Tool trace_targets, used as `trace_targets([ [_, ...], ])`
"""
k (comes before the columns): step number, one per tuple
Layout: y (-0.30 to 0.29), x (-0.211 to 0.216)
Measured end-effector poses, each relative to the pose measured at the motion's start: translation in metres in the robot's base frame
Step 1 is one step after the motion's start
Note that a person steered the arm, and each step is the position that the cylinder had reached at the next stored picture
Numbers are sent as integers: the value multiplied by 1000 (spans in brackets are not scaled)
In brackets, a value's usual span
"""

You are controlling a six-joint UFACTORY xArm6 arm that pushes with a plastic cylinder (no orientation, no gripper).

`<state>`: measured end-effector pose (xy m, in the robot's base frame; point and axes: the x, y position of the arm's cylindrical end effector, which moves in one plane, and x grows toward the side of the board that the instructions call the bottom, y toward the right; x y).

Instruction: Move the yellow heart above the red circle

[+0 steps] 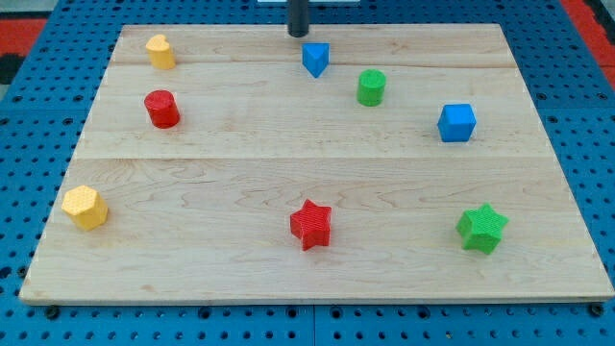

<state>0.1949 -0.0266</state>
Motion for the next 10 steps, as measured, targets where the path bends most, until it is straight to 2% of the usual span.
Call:
trace_targets([
  [3,-155,-2],
  [4,-173,18],
  [5,-173,62],
  [6,-167,87],
  [8,-170,78],
  [9,-180,44],
  [10,-241,30],
])
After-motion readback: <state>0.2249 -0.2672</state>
